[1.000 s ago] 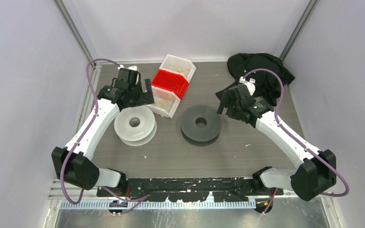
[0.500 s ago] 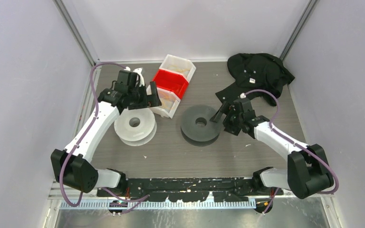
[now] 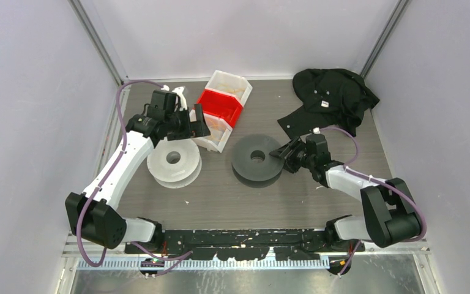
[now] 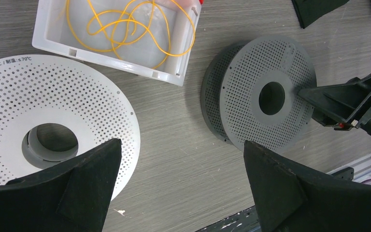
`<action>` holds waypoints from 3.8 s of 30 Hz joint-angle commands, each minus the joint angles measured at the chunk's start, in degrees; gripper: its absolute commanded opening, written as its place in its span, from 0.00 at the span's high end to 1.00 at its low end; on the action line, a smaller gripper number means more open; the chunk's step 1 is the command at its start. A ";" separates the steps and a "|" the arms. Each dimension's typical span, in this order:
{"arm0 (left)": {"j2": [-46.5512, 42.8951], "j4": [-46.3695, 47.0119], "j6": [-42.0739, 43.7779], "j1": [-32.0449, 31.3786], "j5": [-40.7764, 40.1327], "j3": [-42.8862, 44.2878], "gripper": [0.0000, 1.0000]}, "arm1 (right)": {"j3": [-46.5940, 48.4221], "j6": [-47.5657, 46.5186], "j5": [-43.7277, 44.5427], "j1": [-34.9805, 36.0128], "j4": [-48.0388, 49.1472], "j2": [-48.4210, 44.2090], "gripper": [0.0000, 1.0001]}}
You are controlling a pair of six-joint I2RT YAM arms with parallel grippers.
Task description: Wrap the cables
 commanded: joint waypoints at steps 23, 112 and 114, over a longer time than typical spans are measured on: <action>-2.40 -0.46 1.81 0.07 -3.29 5.41 0.01 | 42.85 -31.53 35.84 11.61 -43.51 -5.64 0.99; -1.76 0.06 -0.58 0.08 -0.32 2.40 0.01 | 33.98 -50.60 36.93 3.62 -26.28 -1.46 0.24; -1.65 0.31 -0.69 0.07 -0.06 2.42 0.02 | 33.45 -50.33 37.06 3.48 -26.42 0.38 0.25</action>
